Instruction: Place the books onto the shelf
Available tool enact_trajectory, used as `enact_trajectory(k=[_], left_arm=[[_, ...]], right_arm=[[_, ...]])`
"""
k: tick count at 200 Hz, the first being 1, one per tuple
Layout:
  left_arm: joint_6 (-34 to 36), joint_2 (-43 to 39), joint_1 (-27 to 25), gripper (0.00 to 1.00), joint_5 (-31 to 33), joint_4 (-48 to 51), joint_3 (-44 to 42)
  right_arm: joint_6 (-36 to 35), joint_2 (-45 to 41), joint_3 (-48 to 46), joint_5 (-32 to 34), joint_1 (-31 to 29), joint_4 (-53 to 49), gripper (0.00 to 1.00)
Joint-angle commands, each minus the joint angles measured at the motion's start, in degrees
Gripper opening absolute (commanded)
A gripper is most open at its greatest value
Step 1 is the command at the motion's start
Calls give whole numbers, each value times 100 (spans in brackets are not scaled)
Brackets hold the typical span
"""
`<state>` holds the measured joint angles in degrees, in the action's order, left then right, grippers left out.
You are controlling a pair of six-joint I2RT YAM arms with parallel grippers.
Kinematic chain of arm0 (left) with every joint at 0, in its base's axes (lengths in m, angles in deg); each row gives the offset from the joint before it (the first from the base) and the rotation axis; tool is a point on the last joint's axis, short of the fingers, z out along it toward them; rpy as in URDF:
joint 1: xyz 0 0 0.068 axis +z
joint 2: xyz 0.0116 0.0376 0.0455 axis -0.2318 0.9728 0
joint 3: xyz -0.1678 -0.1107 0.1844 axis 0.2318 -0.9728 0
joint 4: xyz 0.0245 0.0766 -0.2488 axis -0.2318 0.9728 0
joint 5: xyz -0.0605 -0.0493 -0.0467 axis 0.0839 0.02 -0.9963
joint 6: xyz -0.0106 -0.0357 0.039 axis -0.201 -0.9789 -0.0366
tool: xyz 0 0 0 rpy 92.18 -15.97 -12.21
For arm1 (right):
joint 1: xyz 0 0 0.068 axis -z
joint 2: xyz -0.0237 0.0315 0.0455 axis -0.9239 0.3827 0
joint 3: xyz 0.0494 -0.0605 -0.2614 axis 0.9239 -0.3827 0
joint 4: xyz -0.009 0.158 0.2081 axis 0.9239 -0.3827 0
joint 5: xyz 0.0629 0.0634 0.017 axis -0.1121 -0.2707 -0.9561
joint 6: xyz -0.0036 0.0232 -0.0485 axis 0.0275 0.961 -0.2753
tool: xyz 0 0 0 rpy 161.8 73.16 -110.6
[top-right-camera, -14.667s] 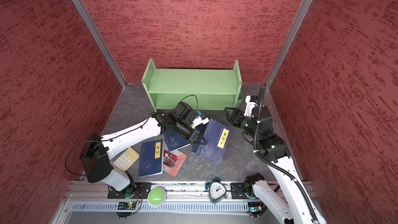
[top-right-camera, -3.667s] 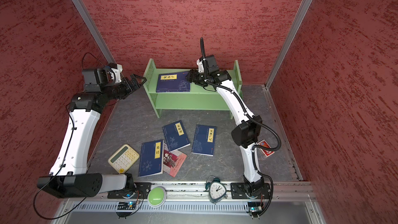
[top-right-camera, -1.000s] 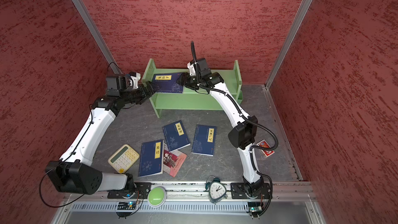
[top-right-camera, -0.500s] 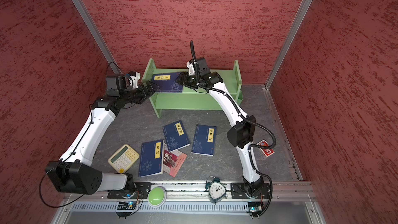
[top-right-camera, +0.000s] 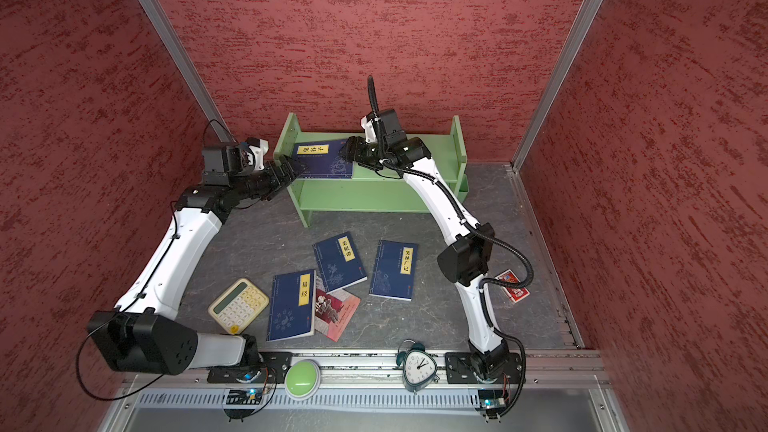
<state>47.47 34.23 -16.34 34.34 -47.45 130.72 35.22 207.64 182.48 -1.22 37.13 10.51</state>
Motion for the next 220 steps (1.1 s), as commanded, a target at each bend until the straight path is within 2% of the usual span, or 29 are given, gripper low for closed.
enact_trajectory(k=[1,40,56,79,94,127,160,190,220], left_arm=[[145,-122,28,99,-95,-17,93],[393,-413,39,99,-454,341,39],[627,-606,49,99,-915,475,-62],[967,-934,-76,99,-1872,552,-398],[1280,-1095,-398,99,-2185,767,-636],[1983,-1210,-1660,99,-1735,1212,-1337],[2015,-1031,-2714,99,-796,920,-1898],[2030,-458,-3285,99,-191,702,-1957],[1654,23,-3532,99,33,-57,-2160]], right_arm=[[-206,-88,259,526,39,-197,69],[-549,-552,307,1171,75,-388,70],[-774,-906,199,1334,54,-455,70],[-1127,-1666,-470,1628,-59,-499,70],[-1248,-2290,-1237,1747,-212,-433,70],[-926,-4162,-4451,1443,-570,831,70],[-114,-5731,-7180,1376,-750,1829,70],[721,-6234,-8784,1497,-846,2316,70],[1521,-6233,-9893,1939,-848,2720,70]])
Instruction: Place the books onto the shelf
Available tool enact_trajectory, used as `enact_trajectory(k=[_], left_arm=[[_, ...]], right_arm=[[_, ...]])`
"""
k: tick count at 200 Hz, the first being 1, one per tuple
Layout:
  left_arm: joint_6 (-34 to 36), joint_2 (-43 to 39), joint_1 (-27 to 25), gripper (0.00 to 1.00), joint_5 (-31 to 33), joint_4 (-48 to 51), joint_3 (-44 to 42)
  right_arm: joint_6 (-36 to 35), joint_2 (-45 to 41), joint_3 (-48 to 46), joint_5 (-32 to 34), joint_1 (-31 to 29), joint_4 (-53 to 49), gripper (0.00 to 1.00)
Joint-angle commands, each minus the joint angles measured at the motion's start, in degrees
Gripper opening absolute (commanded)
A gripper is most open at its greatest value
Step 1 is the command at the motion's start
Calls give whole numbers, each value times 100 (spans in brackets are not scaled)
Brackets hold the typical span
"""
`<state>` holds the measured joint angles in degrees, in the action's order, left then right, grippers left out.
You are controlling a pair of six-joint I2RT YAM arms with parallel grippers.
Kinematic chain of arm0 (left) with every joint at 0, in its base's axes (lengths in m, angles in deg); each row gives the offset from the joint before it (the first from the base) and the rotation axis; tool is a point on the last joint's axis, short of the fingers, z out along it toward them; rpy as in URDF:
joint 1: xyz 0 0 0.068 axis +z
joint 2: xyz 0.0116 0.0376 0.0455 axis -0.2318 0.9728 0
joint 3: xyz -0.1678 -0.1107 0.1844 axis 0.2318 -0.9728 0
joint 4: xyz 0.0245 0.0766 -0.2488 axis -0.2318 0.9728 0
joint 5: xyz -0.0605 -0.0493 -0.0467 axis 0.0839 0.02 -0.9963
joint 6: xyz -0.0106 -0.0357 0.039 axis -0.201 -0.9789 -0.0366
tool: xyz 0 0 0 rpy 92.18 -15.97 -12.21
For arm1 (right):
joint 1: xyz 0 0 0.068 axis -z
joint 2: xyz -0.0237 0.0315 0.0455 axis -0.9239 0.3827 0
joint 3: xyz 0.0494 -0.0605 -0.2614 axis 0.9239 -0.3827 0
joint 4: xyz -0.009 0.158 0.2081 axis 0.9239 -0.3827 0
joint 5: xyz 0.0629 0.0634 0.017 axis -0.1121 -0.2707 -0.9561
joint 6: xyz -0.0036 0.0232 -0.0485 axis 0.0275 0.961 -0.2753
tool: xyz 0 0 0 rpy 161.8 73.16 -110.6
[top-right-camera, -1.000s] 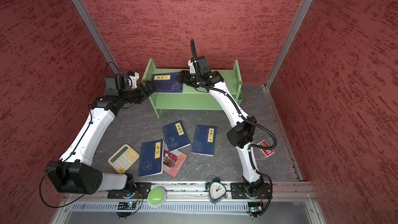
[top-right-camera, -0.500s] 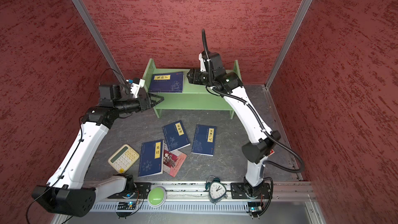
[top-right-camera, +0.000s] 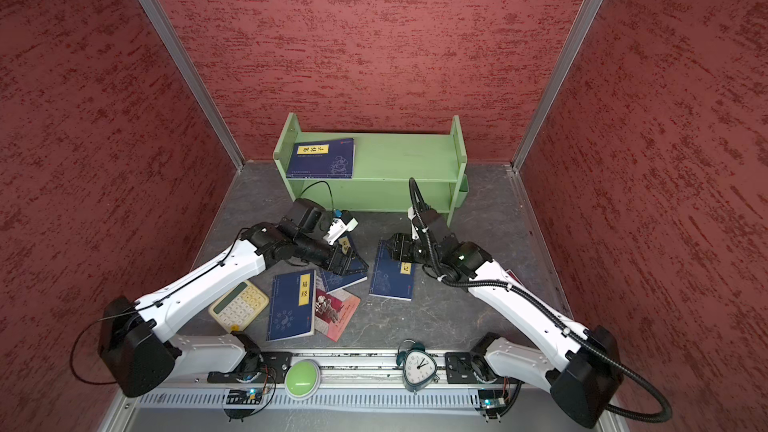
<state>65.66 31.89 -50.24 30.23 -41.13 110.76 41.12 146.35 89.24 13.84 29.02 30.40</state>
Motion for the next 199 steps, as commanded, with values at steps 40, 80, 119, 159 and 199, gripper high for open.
enact_trajectory(k=[40,80,119,159,199], left_arm=[[-414,1067,-466,99,934,-1437,-155],[-722,2020,-622,99,1206,-1725,153],[-946,2435,-684,99,1607,-1952,214],[-1071,2827,-675,99,1517,-1980,333],[-1181,3216,-636,99,1157,-1904,517]], right_arm=[[1362,447,-1318,512,-28,1407,71],[1353,853,-1395,613,63,1564,71],[1314,806,-1654,390,376,1834,71],[1129,964,-1699,112,686,2015,71],[997,1075,-1809,-303,1028,2206,72]])
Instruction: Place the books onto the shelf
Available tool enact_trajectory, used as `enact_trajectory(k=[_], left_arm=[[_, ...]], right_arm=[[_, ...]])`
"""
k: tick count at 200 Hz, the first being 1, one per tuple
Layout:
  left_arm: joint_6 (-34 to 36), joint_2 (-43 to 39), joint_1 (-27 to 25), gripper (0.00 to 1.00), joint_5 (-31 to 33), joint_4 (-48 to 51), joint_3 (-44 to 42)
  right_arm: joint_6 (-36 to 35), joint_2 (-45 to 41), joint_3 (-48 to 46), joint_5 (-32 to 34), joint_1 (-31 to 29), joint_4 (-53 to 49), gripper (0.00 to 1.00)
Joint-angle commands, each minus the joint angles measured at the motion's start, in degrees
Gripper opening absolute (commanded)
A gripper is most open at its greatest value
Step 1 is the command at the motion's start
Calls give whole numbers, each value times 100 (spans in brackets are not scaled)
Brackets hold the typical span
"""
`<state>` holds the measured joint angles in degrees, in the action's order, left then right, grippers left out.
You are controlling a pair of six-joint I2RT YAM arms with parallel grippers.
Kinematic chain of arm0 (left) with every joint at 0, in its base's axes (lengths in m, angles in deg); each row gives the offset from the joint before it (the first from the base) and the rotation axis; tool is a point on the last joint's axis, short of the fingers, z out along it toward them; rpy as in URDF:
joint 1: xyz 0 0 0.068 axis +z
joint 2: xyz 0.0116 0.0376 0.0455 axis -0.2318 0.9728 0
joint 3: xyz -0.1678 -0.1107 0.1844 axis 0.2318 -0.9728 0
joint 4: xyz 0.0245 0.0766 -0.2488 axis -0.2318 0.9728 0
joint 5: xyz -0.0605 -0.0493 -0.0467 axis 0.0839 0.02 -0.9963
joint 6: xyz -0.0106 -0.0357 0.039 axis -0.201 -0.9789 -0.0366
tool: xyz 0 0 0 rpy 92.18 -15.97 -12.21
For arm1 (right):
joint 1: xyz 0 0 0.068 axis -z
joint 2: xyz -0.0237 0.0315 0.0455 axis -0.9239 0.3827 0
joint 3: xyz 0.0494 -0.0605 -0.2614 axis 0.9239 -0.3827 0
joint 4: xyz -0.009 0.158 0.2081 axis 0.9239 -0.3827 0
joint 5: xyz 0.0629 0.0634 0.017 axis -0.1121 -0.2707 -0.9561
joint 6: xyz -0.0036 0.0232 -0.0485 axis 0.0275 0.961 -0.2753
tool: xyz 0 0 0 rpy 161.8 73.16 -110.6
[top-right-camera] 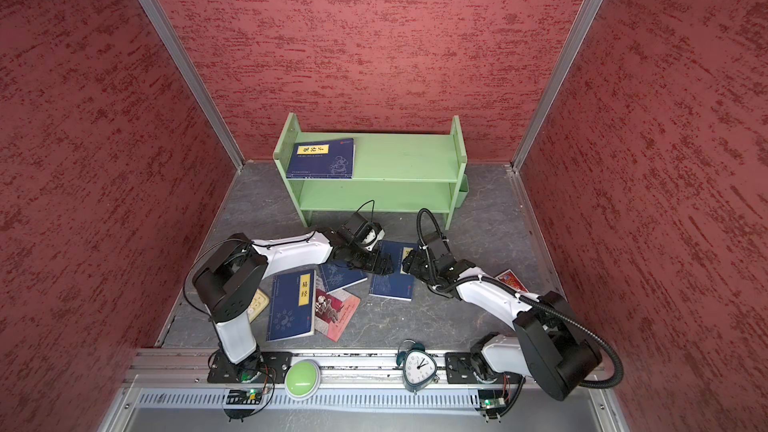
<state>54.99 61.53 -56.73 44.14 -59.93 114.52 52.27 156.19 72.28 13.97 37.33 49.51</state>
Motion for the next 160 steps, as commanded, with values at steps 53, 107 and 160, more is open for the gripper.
enact_trajectory(k=[53,107,160], left_arm=[[-109,445,104,99,-766,-152,119],[-32,442,404,99,-1944,-892,-408],[-435,435,459,99,-2368,-1605,-862]], right_arm=[[-375,565,-96,-894,524,514,72],[-448,1044,-116,-1315,627,655,72],[-347,1145,-228,-1656,631,812,72]])
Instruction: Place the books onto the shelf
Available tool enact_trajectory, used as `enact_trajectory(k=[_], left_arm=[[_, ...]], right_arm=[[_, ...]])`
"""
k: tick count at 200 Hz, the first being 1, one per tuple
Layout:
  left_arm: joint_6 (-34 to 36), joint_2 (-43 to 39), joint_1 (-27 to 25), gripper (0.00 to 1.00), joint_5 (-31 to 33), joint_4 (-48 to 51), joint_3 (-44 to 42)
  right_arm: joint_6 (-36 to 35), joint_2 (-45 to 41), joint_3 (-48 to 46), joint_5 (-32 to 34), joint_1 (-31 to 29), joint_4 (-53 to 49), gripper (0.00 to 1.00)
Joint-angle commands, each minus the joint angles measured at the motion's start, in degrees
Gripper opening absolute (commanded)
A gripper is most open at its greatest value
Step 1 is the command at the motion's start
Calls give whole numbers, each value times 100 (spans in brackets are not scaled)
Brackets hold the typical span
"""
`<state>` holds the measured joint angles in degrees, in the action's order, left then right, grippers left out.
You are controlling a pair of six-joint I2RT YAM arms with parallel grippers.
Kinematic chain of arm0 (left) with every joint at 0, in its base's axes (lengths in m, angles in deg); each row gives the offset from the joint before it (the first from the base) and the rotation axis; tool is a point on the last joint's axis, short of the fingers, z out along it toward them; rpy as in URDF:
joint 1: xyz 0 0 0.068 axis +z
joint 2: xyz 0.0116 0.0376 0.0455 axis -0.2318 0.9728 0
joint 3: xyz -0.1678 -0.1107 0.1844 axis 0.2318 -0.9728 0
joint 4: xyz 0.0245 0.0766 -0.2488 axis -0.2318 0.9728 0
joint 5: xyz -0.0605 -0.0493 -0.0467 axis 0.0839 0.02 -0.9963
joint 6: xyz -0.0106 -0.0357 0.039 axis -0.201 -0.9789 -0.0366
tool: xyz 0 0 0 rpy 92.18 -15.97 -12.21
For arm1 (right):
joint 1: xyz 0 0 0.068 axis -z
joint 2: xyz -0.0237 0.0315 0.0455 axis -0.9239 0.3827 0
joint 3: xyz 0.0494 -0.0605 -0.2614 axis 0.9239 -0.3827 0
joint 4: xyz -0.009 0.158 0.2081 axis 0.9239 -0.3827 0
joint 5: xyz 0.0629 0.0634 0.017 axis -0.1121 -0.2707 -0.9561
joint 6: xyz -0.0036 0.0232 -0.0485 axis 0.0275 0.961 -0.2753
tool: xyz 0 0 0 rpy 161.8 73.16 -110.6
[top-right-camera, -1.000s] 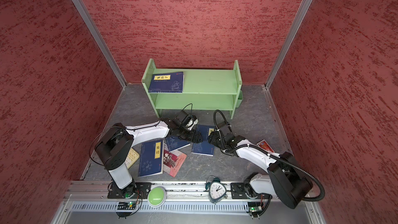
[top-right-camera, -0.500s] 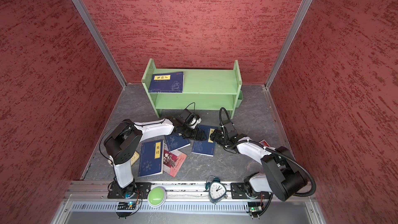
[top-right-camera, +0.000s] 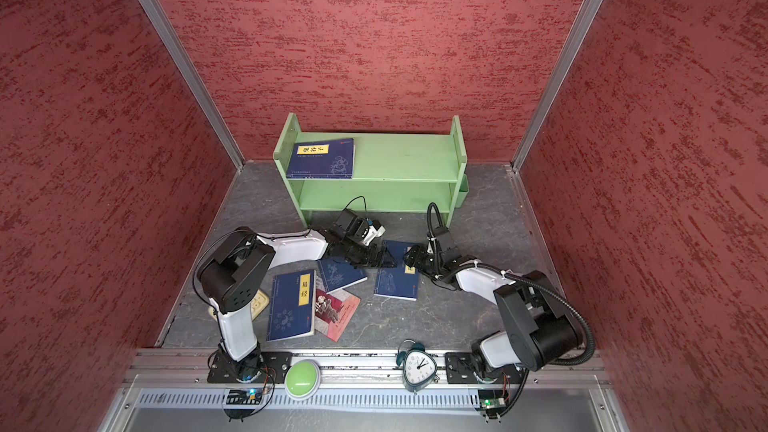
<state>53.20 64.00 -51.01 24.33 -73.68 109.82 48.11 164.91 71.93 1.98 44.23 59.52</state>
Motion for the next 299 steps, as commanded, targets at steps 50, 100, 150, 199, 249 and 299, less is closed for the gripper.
enact_trajectory(k=[50,100,150,199,249,299], left_arm=[[-528,-278,16,99,-890,-933,-778],[-669,-423,90,100,-1046,-878,-793],[-107,-792,163,99,-140,656,-618],[-116,-680,-183,99,131,1049,-424],[-701,-421,-203,99,-74,572,-609],[-861,-45,-221,99,-340,310,-645]], right_arm=[[-83,203,-140,-342,-64,-622,72],[-181,178,-80,-368,-66,-844,72],[-209,-196,-69,-217,-72,-1306,73],[-216,-247,-141,-74,-73,-1517,74],[-331,-141,-90,-161,-83,-1620,74],[-349,300,24,-294,-275,-1485,73]])
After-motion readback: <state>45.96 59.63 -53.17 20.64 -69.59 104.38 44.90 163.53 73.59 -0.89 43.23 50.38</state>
